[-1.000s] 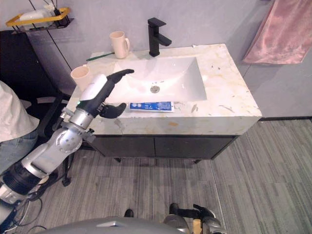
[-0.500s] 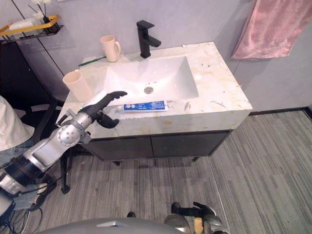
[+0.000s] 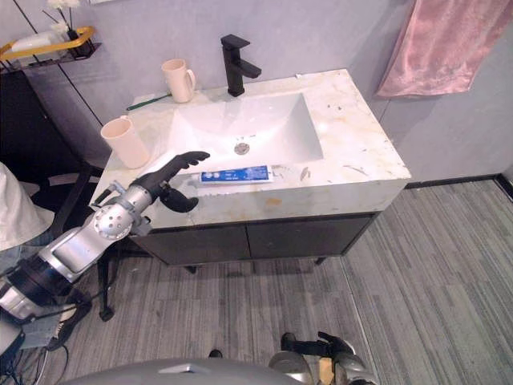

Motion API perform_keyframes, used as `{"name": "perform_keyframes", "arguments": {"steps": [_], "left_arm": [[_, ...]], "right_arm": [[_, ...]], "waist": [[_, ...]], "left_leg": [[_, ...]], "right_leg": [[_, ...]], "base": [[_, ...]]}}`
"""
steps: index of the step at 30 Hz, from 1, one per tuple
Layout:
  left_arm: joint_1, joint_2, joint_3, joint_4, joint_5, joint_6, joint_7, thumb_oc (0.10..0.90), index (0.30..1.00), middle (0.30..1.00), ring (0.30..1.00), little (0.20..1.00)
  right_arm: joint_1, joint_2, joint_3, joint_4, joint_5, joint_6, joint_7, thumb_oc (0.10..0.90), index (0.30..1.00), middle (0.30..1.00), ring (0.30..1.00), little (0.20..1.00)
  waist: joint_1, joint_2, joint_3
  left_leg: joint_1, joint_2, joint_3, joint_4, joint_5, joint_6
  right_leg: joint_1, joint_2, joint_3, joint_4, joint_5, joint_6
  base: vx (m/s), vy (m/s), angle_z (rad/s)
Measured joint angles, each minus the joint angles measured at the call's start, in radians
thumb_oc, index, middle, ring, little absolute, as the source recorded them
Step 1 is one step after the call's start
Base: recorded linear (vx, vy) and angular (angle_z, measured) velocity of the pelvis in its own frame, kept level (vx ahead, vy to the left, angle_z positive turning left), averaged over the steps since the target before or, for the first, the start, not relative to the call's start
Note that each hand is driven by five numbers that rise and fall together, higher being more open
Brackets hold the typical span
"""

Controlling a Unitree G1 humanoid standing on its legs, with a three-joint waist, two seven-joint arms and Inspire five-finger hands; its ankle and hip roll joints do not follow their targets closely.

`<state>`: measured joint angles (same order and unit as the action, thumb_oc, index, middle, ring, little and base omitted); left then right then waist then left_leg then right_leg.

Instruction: Organize the bathroom.

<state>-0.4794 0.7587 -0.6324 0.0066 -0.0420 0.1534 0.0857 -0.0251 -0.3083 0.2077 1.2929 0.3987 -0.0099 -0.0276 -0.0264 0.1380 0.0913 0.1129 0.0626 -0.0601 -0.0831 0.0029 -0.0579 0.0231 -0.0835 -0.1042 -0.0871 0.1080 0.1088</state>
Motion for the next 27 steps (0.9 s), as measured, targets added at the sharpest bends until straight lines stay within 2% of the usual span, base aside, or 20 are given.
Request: {"name": "perform_keyframes", "arguments": {"steps": [10, 17, 27], "left_arm": [[0.001, -0.003, 0.098, -0.120, -0.030, -0.022, 0.017, 0.800, 0.900, 0.900, 0.900, 0.900], [0.002, -0.005, 0.085, -0.131, -0.029, 0.004, -0.026, 0.800, 0.900, 0.900, 0.900, 0.900], [0.001, -0.009, 0.046, -0.115, -0.026, 0.009, -0.023, 0.800, 0.900, 0.900, 0.900, 0.900]], "right_arm": [[0.008, 0.000, -0.001, 0.000, 0.000, -0.003, -0.005, 0.800, 0.900, 0.900, 0.900, 0.900], [0.008, 0.000, 0.001, 0.000, 0.002, -0.002, -0.008, 0.800, 0.900, 0.900, 0.900, 0.900], [0.009, 0.000, 0.001, 0.000, 0.002, -0.003, -0.009, 0.800, 0.900, 0.900, 0.900, 0.900]], "waist": [[0.024, -0.002, 0.002], [0.020, -0.002, 0.001], [0.017, -0.002, 0.001]], "left_leg": [[0.001, 0.000, -0.003, 0.000, 0.000, 0.000], [0.004, 0.000, -0.004, 0.000, 0.001, 0.001], [0.008, -0.001, 0.000, 0.000, 0.001, 0.001]], "right_leg": [[0.004, 0.000, -0.003, 0.000, 0.000, 0.000], [0.008, 0.000, -0.003, 0.000, 0.000, 0.000], [0.009, 0.000, 0.001, 0.000, 0.000, -0.001]], "base": [[0.00, -0.001, 0.01], [0.00, -0.001, 0.01], [0.02, -0.006, 0.00]]}}
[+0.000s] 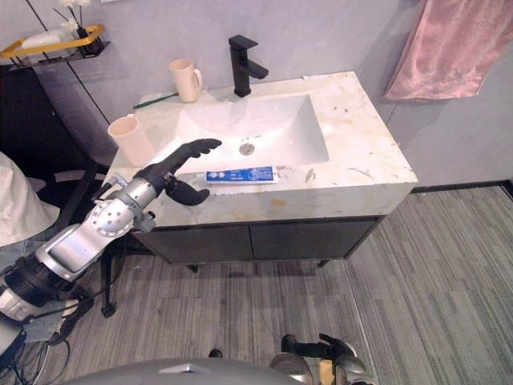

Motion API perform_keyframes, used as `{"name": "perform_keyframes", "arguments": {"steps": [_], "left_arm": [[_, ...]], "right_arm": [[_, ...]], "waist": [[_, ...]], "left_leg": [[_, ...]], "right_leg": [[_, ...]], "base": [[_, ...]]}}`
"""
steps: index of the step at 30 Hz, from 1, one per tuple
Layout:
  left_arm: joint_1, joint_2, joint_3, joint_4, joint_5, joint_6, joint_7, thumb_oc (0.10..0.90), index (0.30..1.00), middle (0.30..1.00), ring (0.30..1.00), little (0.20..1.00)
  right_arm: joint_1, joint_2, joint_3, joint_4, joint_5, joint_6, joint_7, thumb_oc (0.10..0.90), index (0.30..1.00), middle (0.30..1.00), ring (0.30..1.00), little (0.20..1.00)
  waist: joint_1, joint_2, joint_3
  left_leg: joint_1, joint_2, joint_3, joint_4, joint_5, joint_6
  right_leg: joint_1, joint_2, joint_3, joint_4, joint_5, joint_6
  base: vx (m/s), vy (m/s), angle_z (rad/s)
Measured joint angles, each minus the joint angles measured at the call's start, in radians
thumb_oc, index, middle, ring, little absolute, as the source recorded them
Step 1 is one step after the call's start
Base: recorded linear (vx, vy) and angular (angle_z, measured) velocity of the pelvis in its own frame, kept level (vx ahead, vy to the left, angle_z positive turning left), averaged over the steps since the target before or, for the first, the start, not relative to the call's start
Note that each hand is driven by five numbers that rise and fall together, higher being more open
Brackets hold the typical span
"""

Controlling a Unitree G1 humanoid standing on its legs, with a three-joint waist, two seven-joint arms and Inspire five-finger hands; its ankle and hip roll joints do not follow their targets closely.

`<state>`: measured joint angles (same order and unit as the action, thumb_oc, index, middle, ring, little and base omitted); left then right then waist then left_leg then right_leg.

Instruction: Organize the bathroom.

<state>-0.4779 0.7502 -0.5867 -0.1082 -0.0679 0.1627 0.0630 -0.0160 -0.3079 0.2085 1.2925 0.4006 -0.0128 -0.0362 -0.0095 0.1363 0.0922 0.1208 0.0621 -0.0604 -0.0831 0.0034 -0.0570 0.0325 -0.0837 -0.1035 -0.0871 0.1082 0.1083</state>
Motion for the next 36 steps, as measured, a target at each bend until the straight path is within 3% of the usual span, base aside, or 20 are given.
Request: {"name": "perform_keyframes", "arguments": {"steps": [29, 30, 31, 32, 36], "left_arm": [[0.000, -0.047, -0.041, 0.118, 0.005, 0.015, 0.038, 0.800, 0.900, 0.900, 0.900, 0.900], [0.000, -0.047, -0.046, 0.119, 0.005, 0.018, 0.038, 0.593, 0.589, 0.589, 0.589, 0.589], [0.000, -0.047, -0.047, 0.119, 0.005, 0.018, 0.038, 0.544, 0.516, 0.516, 0.516, 0.516], [0.000, -0.047, -0.049, 0.119, 0.005, 0.018, 0.038, 0.400, 0.300, 0.300, 0.300, 0.300], [0.000, -0.047, -0.061, 0.119, 0.049, 0.019, 0.039, 0.400, 0.300, 0.300, 0.300, 0.300]], "right_arm": [[0.005, 0.002, -0.003, -0.004, 0.008, -0.022, -0.002, 0.800, 0.900, 0.900, 0.900, 0.900], [0.005, 0.002, -0.003, -0.004, 0.008, -0.022, -0.002, 0.800, 0.900, 0.900, 0.900, 0.900], [0.005, 0.002, -0.003, -0.004, 0.008, -0.022, -0.002, 0.800, 0.900, 0.900, 0.900, 0.900], [0.006, 0.002, -0.003, -0.004, 0.008, -0.022, -0.002, 0.800, 0.900, 0.900, 0.900, 0.900], [0.010, 0.002, -0.003, -0.012, 0.009, -0.023, -0.004, 0.800, 0.900, 0.900, 0.900, 0.900]], "waist": [[-0.050, -0.022, 0.006], [-0.050, -0.022, 0.006], [-0.049, -0.023, 0.006], [-0.049, -0.023, 0.006], [-0.049, -0.023, 0.006]], "left_leg": [[0.006, 0.000, 0.023, 0.000, -0.004, 0.005], [0.005, 0.000, 0.023, 0.000, -0.004, 0.006], [0.005, 0.000, 0.023, 0.000, -0.004, 0.006], [0.005, 0.000, 0.023, 0.000, -0.004, 0.006], [0.005, 0.000, 0.023, 0.000, -0.004, 0.006]], "right_leg": [[-0.010, 0.002, 0.024, 0.000, 0.006, 0.000], [-0.010, 0.002, 0.024, 0.000, 0.006, 0.000], [-0.010, 0.002, 0.024, 0.000, 0.006, 0.000], [-0.010, 0.002, 0.024, 0.000, 0.006, 0.000], [-0.010, 0.002, 0.024, 0.000, 0.006, 0.000]], "base": [[0.04, -0.006, -0.03], [0.03, 0.001, 0.00], [0.04, 0.003, 0.00], [0.00, 0.000, 0.00], [0.02, 0.007, 0.00]]}}
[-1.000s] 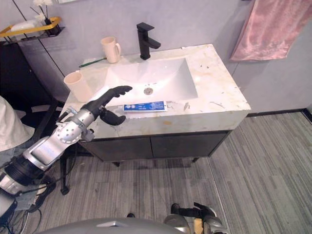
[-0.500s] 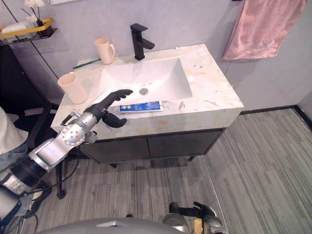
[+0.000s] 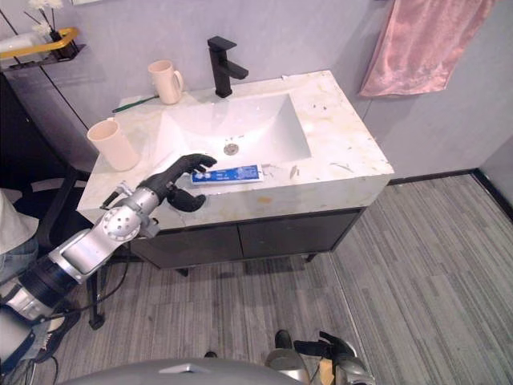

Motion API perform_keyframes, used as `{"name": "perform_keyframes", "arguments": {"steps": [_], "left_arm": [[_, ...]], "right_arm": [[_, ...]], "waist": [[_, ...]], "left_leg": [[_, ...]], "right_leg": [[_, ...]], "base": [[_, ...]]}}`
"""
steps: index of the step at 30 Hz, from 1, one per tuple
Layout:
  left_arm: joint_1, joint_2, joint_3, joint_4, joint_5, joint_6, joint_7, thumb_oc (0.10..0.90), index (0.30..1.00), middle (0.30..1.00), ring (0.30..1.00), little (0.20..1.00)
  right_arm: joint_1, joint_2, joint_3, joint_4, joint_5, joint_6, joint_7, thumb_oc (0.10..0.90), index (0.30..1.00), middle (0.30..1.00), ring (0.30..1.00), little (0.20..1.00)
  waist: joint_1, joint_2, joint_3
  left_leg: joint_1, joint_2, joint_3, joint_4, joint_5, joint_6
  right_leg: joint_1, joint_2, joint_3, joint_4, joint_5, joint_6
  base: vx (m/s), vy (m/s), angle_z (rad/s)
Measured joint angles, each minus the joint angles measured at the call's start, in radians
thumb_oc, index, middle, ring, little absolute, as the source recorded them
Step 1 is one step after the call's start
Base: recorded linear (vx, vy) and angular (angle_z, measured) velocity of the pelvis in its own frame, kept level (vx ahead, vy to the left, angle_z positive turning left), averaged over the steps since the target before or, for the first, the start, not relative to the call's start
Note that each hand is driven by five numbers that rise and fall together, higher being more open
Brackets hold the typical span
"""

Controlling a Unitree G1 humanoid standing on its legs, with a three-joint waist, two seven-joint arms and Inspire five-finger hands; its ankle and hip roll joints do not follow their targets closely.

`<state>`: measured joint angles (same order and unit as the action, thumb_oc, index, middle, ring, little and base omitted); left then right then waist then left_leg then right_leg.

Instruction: Organize the bathroom.

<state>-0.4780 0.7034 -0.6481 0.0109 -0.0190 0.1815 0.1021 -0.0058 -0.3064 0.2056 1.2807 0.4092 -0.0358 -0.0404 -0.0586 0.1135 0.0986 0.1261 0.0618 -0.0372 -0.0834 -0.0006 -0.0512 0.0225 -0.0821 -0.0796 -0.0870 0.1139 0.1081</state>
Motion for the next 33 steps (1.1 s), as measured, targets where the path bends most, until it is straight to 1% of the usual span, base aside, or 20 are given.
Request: {"name": "perform_keyframes", "arguments": {"steps": [9, 11, 15, 16, 17, 18, 19, 20, 21, 22, 23, 24, 25, 26, 27, 28, 29, 30, 31, 33], "left_arm": [[-0.001, 0.000, -0.019, 0.000, 0.061, -0.003, 0.017, 0.400, 0.300, 0.300, 0.300, 0.300], [-0.001, 0.000, -0.019, 0.001, 0.070, -0.003, 0.040, 0.400, 0.300, 0.300, 0.300, 0.300], [0.014, 0.001, -0.014, 0.001, 0.067, -0.018, 0.082, 0.400, 0.300, 0.300, 0.300, 0.300], [0.082, -0.008, 0.055, -0.005, 0.063, -0.079, 0.123, 0.400, 0.300, 0.300, 0.300, 0.300], [0.108, -0.018, 0.089, -0.009, 0.061, -0.093, 0.132, 0.400, 0.300, 0.300, 0.300, 0.300], [0.162, -0.040, 0.156, -0.027, 0.040, -0.118, 0.150, 0.400, 0.300, 0.300, 0.300, 0.300], [0.236, -0.077, 0.243, -0.058, -0.001, -0.152, 0.183, 0.400, 0.300, 0.300, 0.300, 0.300], [0.258, -0.086, 0.270, -0.064, -0.025, -0.172, 0.201, 0.400, 0.300, 0.300, 0.300, 0.300], [0.305, -0.115, 0.333, -0.077, -0.067, -0.212, 0.216, 0.400, 0.300, 0.300, 0.300, 0.300], [0.306, -0.117, 0.334, -0.077, -0.068, -0.214, 0.217, 0.400, 0.300, 0.300, 0.300, 0.300], [0.322, -0.131, 0.363, -0.087, -0.145, -0.249, 0.241, 0.400, 0.300, 0.300, 0.300, 0.300], [0.327, -0.140, 0.372, -0.092, -0.171, -0.260, 0.243, 0.400, 0.300, 0.300, 0.300, 0.300], [0.338, -0.163, 0.391, -0.102, -0.210, -0.274, 0.244, 0.400, 0.300, 0.300, 0.300, 0.300], [0.337, -0.199, 0.402, -0.102, -0.274, -0.294, 0.259, 0.400, 0.300, 0.300, 0.300, 0.300], [0.335, -0.209, 0.406, -0.104, -0.301, -0.299, 0.260, 0.400, 0.300, 0.300, 0.300, 0.300], [0.330, -0.221, 0.412, -0.108, -0.341, -0.300, 0.261, 0.400, 0.300, 0.300, 0.300, 0.300], [0.325, -0.227, 0.412, -0.110, -0.362, -0.299, 0.261, 0.400, 0.300, 0.300, 0.300, 0.300], [0.318, -0.241, 0.410, -0.126, -0.405, -0.298, 0.262, 0.400, 0.300, 0.300, 0.300, 0.300], [0.315, -0.245, 0.409, -0.138, -0.418, -0.292, 0.260, 0.400, 0.300, 0.300, 0.300, 0.300], [0.297, -0.266, 0.408, -0.157, -0.443, -0.270, 0.258, 0.400, 0.300, 0.300, 0.300, 0.300]], "right_arm": [[0.006, 0.000, 0.000, -0.005, 0.002, -0.012, -0.009, 0.800, 0.900, 0.900, 0.900, 0.900], [0.022, -0.001, 0.000, -0.032, 0.012, -0.024, -0.015, 0.800, 0.900, 0.900, 0.900, 0.900], [0.049, -0.001, 0.000, -0.067, 0.086, -0.065, -0.036, 0.800, 0.900, 0.900, 0.900, 0.900], [0.096, -0.003, -0.024, -0.183, 0.154, -0.100, -0.086, 0.800, 0.900, 0.900, 0.900, 0.900], [0.119, -0.004, -0.043, -0.246, 0.160, -0.110, -0.111, 0.800, 0.900, 0.900, 0.900, 0.900], [0.166, -0.005, -0.075, -0.379, 0.178, -0.112, -0.161, 0.800, 0.900, 0.900, 0.900, 0.900], [0.217, -0.005, -0.115, -0.554, 0.193, -0.140, -0.225, 0.800, 0.900, 0.900, 0.900, 0.900], [0.232, -0.005, -0.129, -0.624, 0.189, -0.167, -0.264, 0.800, 0.900, 0.900, 0.900, 0.900], [0.265, -0.007, -0.184, -0.808, 0.184, -0.192, -0.348, 0.800, 0.900, 0.900, 0.900, 0.900], [0.267, -0.007, -0.186, -0.814, 0.183, -0.197, -0.351, 0.800, 0.900, 0.900, 0.900, 0.900], [0.245, -0.008, -0.271, -0.909, 0.135, -0.324, -0.440, 0.800, 0.900, 0.900, 0.900, 0.900], [0.245, -0.008, -0.307, -0.957, 0.112, -0.330, -0.471, 0.800, 0.900, 0.900, 0.900, 0.900], [0.242, -0.010, -0.380, -1.053, 0.093, -0.341, -0.503, 0.800, 0.900, 0.900, 0.900, 0.900], [0.221, -0.028, -0.474, -1.163, 0.033, -0.401, -0.550, 0.800, 0.900, 0.900, 0.900, 0.900], [0.189, -0.050, -0.507, -1.207, 0.010, -0.423, -0.562, 0.800, 0.900, 0.900, 0.900, 0.900], [0.139, -0.105, -0.539, -1.246, -0.029, -0.475, -0.566, 0.800, 0.900, 0.900, 0.900, 0.900], [0.109, -0.138, -0.549, -1.261, -0.049, -0.500, -0.564, 0.800, 0.900, 0.900, 0.900, 0.900], [0.057, -0.212, -0.544, -1.346, -0.047, -0.518, -0.548, 0.800, 0.900, 0.900, 0.900, 0.900], [0.039, -0.234, -0.534, -1.377, -0.042, -0.538, -0.517, 0.800, 0.900, 0.900, 0.900, 0.900], [-0.025, -0.311, -0.447, -1.499, 0.031, -0.556, -0.374, 0.800, 0.900, 0.900, 0.900, 0.900]], "waist": [[0.002, 0.001, 0.001], [0.003, 0.001, 0.009], [0.005, 0.001, 0.011], [0.000, 0.000, 0.016], [-0.002, -0.004, 0.020], [-0.005, -0.005, 0.027], [-0.018, -0.010, 0.038], [-0.023, -0.016, 0.042], [-0.026, -0.023, 0.050], [-0.026, -0.023, 0.050], [-0.028, -0.041, 0.062], [-0.027, -0.043, 0.063], [-0.027, -0.046, 0.066], [-0.032, -0.049, 0.068], [-0.033, -0.053, 0.070], [-0.039, -0.060, 0.074], [-0.044, -0.064, 0.075], [-0.060, -0.071, 0.078], [-0.062, -0.076, 0.079], [-0.065, -0.082, 0.075]], "left_leg": [[-0.005, 0.000, -0.001, 0.000, 0.000, 0.000], [-0.006, 0.000, -0.002, 0.000, 0.000, 0.000], [-0.007, -0.001, -0.003, 0.000, 0.000, 0.000], [-0.011, -0.002, -0.001, 0.000, 0.000, 0.000], [-0.012, -0.003, 0.000, 0.000, 0.000, 0.001], [-0.012, -0.004, 0.004, -0.001, 0.000, 0.001], [-0.013, -0.006, 0.006, 0.000, 0.000, 0.003], [-0.013, -0.006, 0.006, -0.001, 0.001, 0.004], [-0.012, -0.008, 0.014, -0.003, -0.001, 0.007], [-0.012, -0.008, 0.015, -0.002, -0.001, 0.007], [-0.011, -0.015, 0.026, -0.002, -0.002, 0.009], [-0.012, -0.018, 0.030, -0.003, -0.001, 0.009], [-0.012, -0.019, 0.033, -0.002, -0.001, 0.010], [-0.009, -0.026, 0.038, -0.003, 0.001, 0.014], [-0.005, -0.031, 0.045, -0.003, -0.001, 0.017], [0.002, -0.033, 0.053, -0.003, -0.002, 0.019], [0.004, -0.033, 0.054, -0.003, -0.003, 0.020], [0.004, -0.035, 0.056, -0.003, -0.004, 0.022], [0.005, -0.035, 0.057, -0.003, -0.004, 0.022], [0.006, -0.033, 0.059, -0.003, -0.004, 0.022]], "right_leg": [[-0.004, 0.000, -0.002, 0.000, 0.000, 0.000], [-0.004, 0.000, -0.003, 0.000, 0.001, -0.001], [-0.005, -0.001, -0.004, 0.000, 0.001, -0.001], [-0.011, -0.001, -0.001, 0.001, 0.008, -0.001], [-0.013, -0.001, 0.001, 0.001, 0.009, -0.001], [-0.016, -0.002, 0.005, 0.001, 0.010, -0.001], [-0.018, -0.003, 0.008, 0.001, 0.011, 0.000], [-0.018, -0.004, 0.008, 0.000, 0.012, 0.001], [-0.020, -0.004, 0.018, 0.000, 0.013, 0.002], [-0.020, -0.004, 0.018, 0.000, 0.013, 0.002], [-0.023, -0.005, 0.031, 0.001, 0.015, 0.004], [-0.024, -0.006, 0.032, 0.001, 0.016, 0.005], [-0.026, -0.009, 0.037, 0.001, 0.019, 0.006], [-0.027, -0.014, 0.047, 0.001, 0.025, 0.011], [-0.027, -0.015, 0.054, 0.001, 0.026, 0.013], [-0.025, -0.018, 0.060, 0.003, 0.030, 0.016], [-0.024, -0.020, 0.061, 0.006, 0.030, 0.017], [-0.024, -0.023, 0.063, 0.006, 0.031, 0.018], [-0.024, -0.023, 0.064, 0.006, 0.032, 0.018], [-0.024, -0.021, 0.066, 0.006, 0.033, 0.017]], "base": [[0.00, 0.002, 0.00], [-0.05, 0.021, 0.02], [-0.10, 0.043, -0.01], [-0.11, 0.041, -0.07], [-0.15, 0.060, -0.11], [-0.15, 0.068, -0.09], [-0.11, 0.059, -0.06], [-0.17, 0.095, -0.08], [-0.06, 0.053, -0.06], [-0.15, 0.102, -0.11], [-0.09, 0.092, -0.06], [-0.13, 0.108, -0.09], [-0.11, 0.109, -0.11], [-0.10, 0.098, -0.17], [-0.13, 0.110, -0.26], [-0.11, 0.074, -0.22], [-0.13, 0.076, -0.19], [-0.13, 0.068, -0.09], [-0.15, 0.070, -0.09], [-0.08, 0.032, -0.04]]}}
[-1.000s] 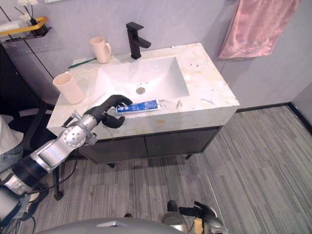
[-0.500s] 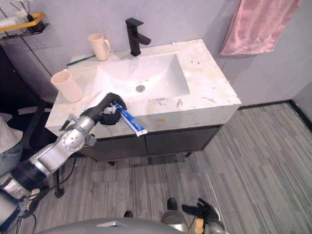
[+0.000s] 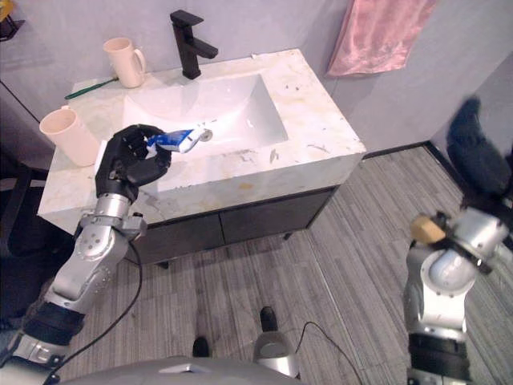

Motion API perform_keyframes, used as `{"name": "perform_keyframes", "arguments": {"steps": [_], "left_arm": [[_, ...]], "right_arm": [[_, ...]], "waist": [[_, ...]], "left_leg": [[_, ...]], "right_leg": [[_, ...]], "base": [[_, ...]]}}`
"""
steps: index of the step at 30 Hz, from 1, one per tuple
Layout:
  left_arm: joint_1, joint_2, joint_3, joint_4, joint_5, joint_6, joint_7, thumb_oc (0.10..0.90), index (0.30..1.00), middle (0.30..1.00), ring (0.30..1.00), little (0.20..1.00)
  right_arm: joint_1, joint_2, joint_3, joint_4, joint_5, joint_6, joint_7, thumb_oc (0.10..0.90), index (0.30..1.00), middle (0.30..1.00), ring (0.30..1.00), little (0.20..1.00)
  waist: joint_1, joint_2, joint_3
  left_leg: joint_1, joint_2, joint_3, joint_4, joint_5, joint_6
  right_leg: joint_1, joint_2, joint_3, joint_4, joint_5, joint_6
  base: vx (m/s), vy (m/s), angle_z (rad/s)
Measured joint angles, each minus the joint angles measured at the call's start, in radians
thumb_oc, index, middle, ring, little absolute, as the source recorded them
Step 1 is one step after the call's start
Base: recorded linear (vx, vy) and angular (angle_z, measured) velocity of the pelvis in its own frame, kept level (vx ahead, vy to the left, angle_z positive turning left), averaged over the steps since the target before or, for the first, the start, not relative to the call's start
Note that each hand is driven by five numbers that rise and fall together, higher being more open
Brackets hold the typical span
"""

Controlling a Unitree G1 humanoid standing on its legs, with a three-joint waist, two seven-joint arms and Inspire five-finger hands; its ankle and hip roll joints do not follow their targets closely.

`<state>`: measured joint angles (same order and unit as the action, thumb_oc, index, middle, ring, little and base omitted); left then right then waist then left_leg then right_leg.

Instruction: Organize the bathroom.

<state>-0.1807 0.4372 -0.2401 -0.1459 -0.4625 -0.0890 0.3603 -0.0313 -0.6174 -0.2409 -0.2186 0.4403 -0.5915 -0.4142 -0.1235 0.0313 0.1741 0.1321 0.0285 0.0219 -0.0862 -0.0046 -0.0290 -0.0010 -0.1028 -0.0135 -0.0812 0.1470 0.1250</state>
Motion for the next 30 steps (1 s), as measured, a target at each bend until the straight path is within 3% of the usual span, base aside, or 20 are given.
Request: {"name": "perform_keyframes", "arguments": {"steps": [3, 5, 6, 8, 14, 23, 25, 26, 28, 30], "left_arm": [[-0.039, -0.022, -0.023, -0.003, -0.007, 0.029, -0.003, 0.400, 0.300, 0.300, 0.300, 0.300], [-0.063, -0.042, -0.057, -0.005, -0.007, 0.042, -0.027, 0.400, 0.300, 0.300, 0.300, 0.300], [-0.059, -0.042, -0.064, -0.011, -0.007, 0.046, -0.038, 0.400, 0.300, 0.300, 0.300, 0.300], [-0.055, -0.039, -0.063, -0.008, -0.007, 0.049, -0.052, 0.400, 0.300, 0.300, 0.300, 0.300], [-0.054, -0.005, -0.061, -0.002, -0.008, 0.048, -0.064, 0.400, 0.300, 0.300, 0.300, 0.300], [-0.054, 0.043, -0.060, 0.002, -0.006, 0.048, -0.080, 0.400, 0.300, 0.300, 0.300, 0.300], [-0.054, 0.043, -0.060, 0.002, -0.006, 0.048, -0.081, 0.400, 0.300, 0.300, 0.300, 0.300], [-0.054, 0.043, -0.060, 0.002, -0.006, 0.048, -0.081, 0.400, 0.300, 0.300, 0.300, 0.300], [-0.054, 0.043, -0.060, 0.002, -0.006, 0.048, -0.082, 0.400, 0.300, 0.300, 0.300, 0.300], [-0.054, 0.043, -0.060, 0.002, -0.006, 0.048, -0.082, 0.400, 0.300, 0.300, 0.300, 0.300]], "right_arm": [[-0.126, -0.028, 0.223, -0.053, 0.028, -0.001, 0.250, 0.800, 0.900, 0.900, 0.900, 0.900], [-0.160, -0.039, 0.358, -0.053, 0.037, 0.045, 0.437, 0.800, 0.900, 0.900, 0.900, 0.900], [-0.164, -0.039, 0.413, -0.047, 0.038, 0.067, 0.495, 0.800, 0.900, 0.900, 0.900, 0.900], [-0.198, -0.045, 0.515, -0.013, 0.035, 0.125, 0.570, 0.800, 0.900, 0.900, 0.900, 0.900], [-0.240, -0.044, 0.598, 0.028, 0.014, 0.220, 0.598, 0.800, 0.900, 0.900, 0.900, 0.900], [-0.278, -0.044, 0.608, 0.067, -0.004, 0.235, 0.593, 0.800, 0.900, 0.900, 0.900, 0.900], [-0.269, -0.044, 0.608, 0.094, -0.004, 0.236, 0.593, 0.538, 0.507, 0.507, 0.507, 0.507], [-0.269, -0.044, 0.608, 0.094, -0.004, 0.236, 0.593, 0.538, 0.507, 0.507, 0.507, 0.507], [-0.269, -0.044, 0.607, 0.094, -0.004, 0.235, 0.592, 0.400, 0.300, 0.300, 0.300, 0.300], [-0.269, -0.044, 0.607, 0.094, -0.005, 0.235, 0.581, 0.400, 0.300, 0.300, 0.300, 0.300]], "waist": [[0.021, -0.011, -0.008], [0.062, -0.014, -0.010], [0.092, -0.015, -0.011], [0.113, -0.020, -0.014], [0.178, -0.043, -0.026], [0.173, -0.065, -0.039], [0.172, -0.065, -0.039], [0.172, -0.065, -0.039], [0.167, -0.065, -0.039], [0.167, -0.065, -0.039]], "left_leg": [[0.000, 0.001, -0.007, 0.000, 0.003, -0.004], [-0.004, 0.002, -0.018, 0.001, 0.007, -0.006], [-0.008, 0.001, -0.027, 0.001, 0.009, -0.006], [-0.018, -0.001, -0.036, 0.001, 0.013, -0.004], [-0.024, -0.003, -0.060, 0.001, 0.016, -0.004], [-0.024, -0.016, -0.061, 0.001, 0.018, -0.002], [-0.024, -0.015, -0.059, 0.001, 0.018, -0.001], [-0.024, -0.015, -0.059, 0.001, 0.018, -0.001], [-0.023, -0.015, -0.057, 0.001, 0.018, -0.001], [-0.024, -0.015, -0.058, 0.001, 0.018, -0.001]], "right_leg": [[0.003, 0.006, -0.007, 0.000, 0.001, -0.002], [0.003, 0.006, -0.014, 0.000, 0.001, -0.003], [0.004, 0.004, -0.022, 0.000, 0.001, -0.003], [0.004, -0.001, -0.040, 0.000, -0.001, -0.005], [0.009, -0.010, -0.070, 0.000, -0.002, -0.007], [0.010, -0.019, -0.076, 0.000, -0.002, -0.007], [0.009, -0.019, -0.073, 0.000, -0.003, -0.007], [0.009, -0.019, -0.073, 0.000, -0.003, -0.007], [0.009, -0.018, -0.071, 0.000, -0.003, -0.007], [0.008, -0.018, -0.070, 0.000, -0.003, -0.007]], "base": [[-0.06, 0.017, 0.07], [-0.03, 0.009, 0.20], [-0.05, 0.014, 0.19], [-0.04, 0.010, 0.24], [-0.02, 0.007, 0.15], [0.00, 0.002, 0.01], [0.00, 0.000, 0.00], [0.01, 0.010, -0.03], [0.00, 0.000, 0.00], [0.00, 0.000, 0.00]]}}
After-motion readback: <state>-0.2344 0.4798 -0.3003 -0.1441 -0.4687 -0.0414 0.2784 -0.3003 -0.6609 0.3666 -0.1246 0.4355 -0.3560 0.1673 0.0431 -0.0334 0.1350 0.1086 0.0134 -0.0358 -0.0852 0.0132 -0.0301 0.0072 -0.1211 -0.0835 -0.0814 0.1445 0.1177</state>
